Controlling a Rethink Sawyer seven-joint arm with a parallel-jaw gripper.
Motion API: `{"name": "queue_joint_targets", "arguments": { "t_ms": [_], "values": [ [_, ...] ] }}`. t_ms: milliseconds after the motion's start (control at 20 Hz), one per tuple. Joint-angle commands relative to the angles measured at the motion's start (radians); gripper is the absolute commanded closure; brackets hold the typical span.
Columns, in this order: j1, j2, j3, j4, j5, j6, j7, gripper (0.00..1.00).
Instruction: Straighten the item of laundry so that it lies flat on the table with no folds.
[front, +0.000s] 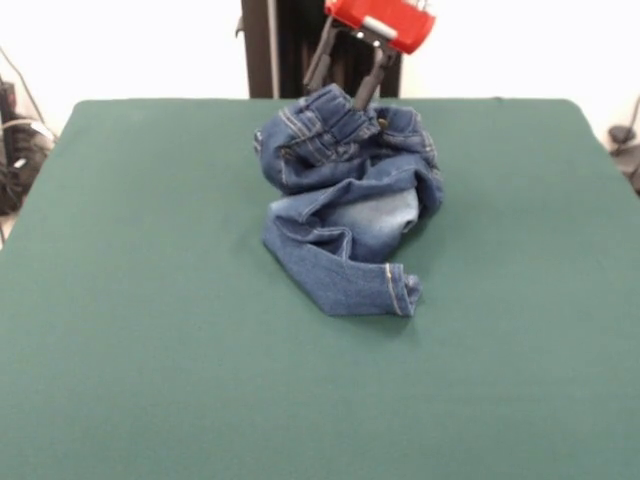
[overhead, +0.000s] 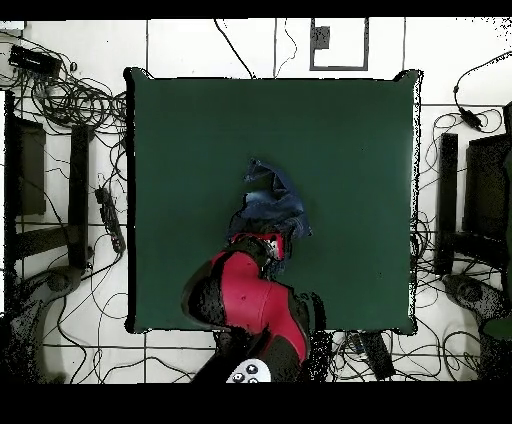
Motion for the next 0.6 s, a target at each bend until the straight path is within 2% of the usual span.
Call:
{"name": "queue_joint_targets", "arguments": {
  "t_ms": [50,600],
  "values": [
    [-0.045,-0.024,0.217,-0.025,0.001,0.139,0.134,0.00],
    [0.015,0.038,0.158,-0.050,0.041,0.100,0.187,0.00]
  ]
}}
